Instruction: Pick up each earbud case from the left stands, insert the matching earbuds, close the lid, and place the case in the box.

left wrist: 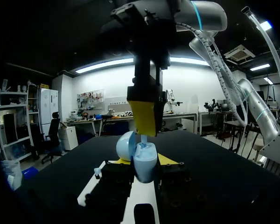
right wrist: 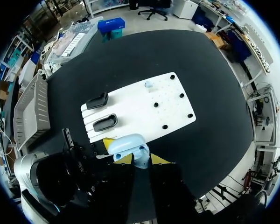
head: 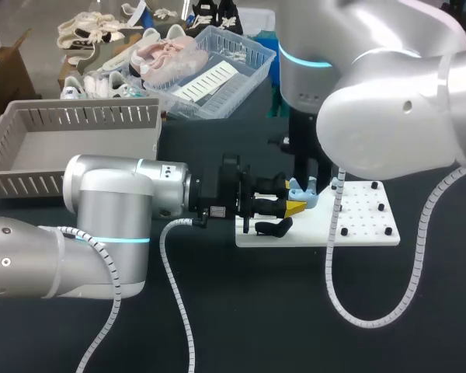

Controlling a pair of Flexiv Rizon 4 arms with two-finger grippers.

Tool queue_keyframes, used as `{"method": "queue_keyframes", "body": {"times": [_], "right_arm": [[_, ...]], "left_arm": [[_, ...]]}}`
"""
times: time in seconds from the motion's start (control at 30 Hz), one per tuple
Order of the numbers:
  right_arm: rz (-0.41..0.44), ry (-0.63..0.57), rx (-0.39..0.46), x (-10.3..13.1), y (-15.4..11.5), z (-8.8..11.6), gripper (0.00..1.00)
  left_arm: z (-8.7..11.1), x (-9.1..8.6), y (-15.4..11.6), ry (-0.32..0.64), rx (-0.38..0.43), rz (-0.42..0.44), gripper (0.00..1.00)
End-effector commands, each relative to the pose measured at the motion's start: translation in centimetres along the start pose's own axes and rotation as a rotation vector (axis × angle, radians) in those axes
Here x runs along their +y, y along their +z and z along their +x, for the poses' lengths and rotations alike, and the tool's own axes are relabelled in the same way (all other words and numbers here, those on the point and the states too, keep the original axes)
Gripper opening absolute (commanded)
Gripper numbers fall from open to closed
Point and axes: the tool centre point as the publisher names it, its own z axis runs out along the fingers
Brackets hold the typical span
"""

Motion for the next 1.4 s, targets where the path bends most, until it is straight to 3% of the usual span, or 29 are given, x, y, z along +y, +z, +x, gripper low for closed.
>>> {"method": "queue_keyframes", "body": {"times": [0.03,1.07,1.13,1.2,1.4], "right_arm": [[0.004,0.003,-0.001,0.1,0.1,0.1,0.00],[0.027,0.002,0.006,0.2,1.2,-0.3,0.00],[0.030,0.001,0.006,0.2,1.2,-0.3,0.28],[0.031,0.001,0.007,0.2,1.2,-0.3,0.41],[0.025,-0.007,0.006,0.3,0.8,-0.2,0.45]], "left_arm": [[0.1,0.0,0.0,0.001,-0.003,-0.001,0.00],[0.1,0.0,0.0,0.001,-0.003,-0.001,0.00],[0.1,0.0,0.0,0.001,-0.003,-0.001,0.00],[0.1,0.0,0.0,0.001,-0.003,-0.001,0.00],[0.1,0.0,0.0,0.001,-0.003,-0.001,0.00]]}}
